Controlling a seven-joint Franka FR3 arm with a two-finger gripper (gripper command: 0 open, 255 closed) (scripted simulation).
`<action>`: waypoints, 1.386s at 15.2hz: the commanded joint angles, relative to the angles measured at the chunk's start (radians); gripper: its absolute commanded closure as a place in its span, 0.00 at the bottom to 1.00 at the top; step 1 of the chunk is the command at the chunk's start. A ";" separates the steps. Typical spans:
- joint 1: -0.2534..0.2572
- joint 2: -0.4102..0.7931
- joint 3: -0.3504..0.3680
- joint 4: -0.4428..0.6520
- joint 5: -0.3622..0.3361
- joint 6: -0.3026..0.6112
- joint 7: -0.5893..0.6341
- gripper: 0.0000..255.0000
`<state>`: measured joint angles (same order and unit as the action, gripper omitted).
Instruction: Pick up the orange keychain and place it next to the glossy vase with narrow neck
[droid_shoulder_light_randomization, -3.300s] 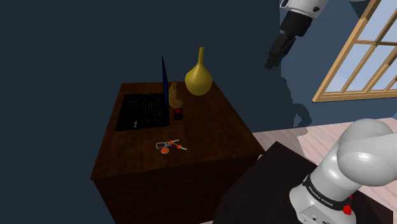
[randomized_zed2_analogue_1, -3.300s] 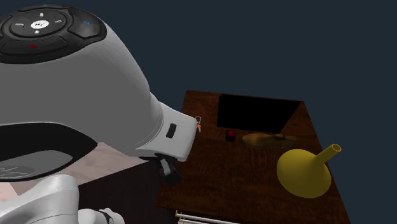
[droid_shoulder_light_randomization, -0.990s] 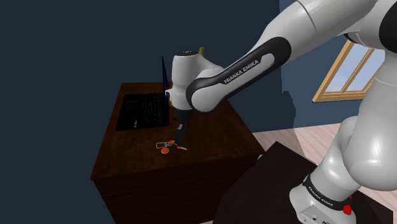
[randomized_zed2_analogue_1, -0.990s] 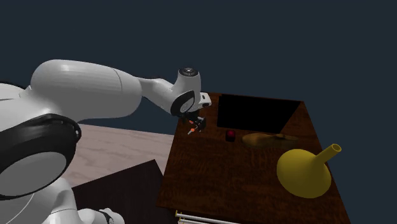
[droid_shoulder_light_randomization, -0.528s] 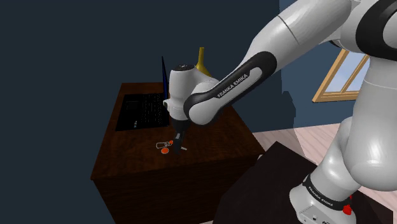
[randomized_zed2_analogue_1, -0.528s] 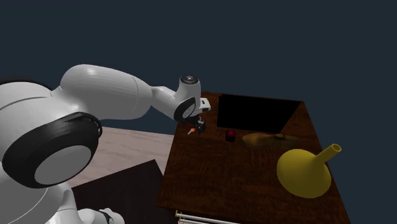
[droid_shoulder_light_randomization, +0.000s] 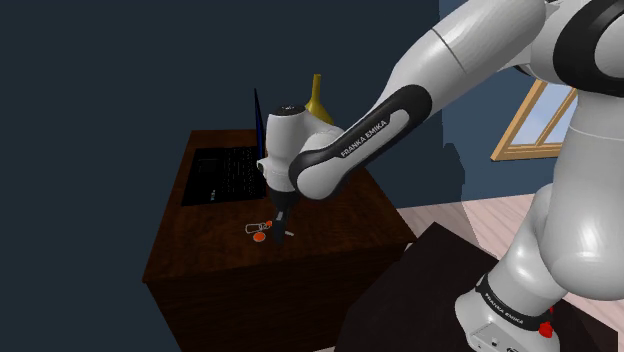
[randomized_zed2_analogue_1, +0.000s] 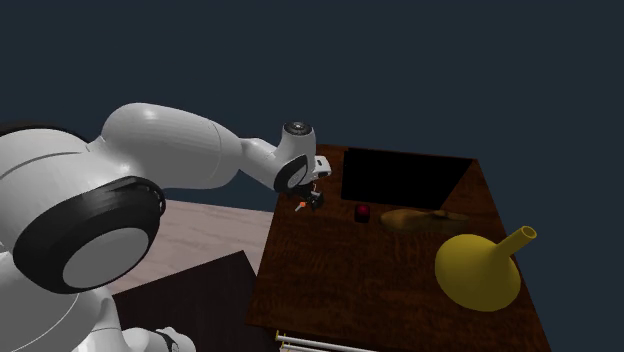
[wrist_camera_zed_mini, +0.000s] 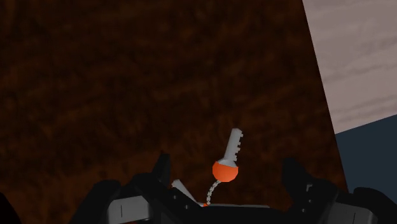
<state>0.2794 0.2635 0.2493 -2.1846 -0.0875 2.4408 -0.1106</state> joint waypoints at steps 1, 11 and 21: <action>0.000 0.000 0.000 0.000 0.000 0.000 0.000 1.00; -0.001 -0.010 0.001 0.002 0.004 -0.011 -0.003 1.00; -0.010 -0.103 0.013 0.033 0.042 -0.132 -0.028 1.00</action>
<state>0.2697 0.1689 0.2610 -2.1560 -0.0487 2.3216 -0.1374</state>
